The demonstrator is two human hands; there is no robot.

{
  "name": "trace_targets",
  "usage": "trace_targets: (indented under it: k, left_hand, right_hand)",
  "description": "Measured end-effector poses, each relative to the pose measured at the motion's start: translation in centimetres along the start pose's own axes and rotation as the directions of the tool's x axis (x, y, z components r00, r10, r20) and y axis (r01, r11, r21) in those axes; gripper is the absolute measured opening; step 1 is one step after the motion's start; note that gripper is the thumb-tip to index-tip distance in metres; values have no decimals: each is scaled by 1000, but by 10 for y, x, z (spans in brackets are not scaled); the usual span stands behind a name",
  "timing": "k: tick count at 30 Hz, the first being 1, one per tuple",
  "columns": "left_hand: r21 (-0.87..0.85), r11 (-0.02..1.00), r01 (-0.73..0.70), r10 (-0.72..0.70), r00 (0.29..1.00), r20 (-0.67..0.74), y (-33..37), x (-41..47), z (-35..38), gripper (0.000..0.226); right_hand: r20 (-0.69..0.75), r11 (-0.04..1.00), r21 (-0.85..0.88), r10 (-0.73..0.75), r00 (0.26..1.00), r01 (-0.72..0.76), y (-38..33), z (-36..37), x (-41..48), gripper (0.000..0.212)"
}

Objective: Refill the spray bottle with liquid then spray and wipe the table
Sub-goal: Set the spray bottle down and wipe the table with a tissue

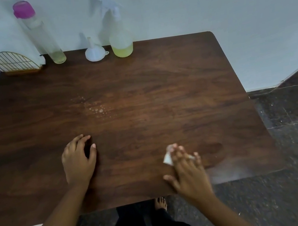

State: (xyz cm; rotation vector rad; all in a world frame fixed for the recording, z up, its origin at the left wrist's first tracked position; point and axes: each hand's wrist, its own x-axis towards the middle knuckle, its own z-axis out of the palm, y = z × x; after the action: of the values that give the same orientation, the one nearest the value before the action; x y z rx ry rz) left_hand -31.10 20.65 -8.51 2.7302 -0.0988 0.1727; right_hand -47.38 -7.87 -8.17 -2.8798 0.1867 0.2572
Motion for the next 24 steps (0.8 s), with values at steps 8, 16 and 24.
trace_targets:
  k: [8, 16, 24]
  left_hand:
    - [8, 1000, 8, -8, 1000, 5, 1, -1, 0, 30]
    - [-8, 1000, -9, 9, 1000, -6, 0, 0, 1, 28]
    - [-37, 999, 15, -15, 1000, -1, -1, 1, 1, 28]
  right_hand:
    - [-16, 941, 158, 304, 952, -298, 1, -16, 40, 96]
    - [-48, 964, 51, 262, 964, -259, 36, -10, 12, 93]
    - [24, 987, 133, 93, 995, -95, -65, -11, 94, 99]
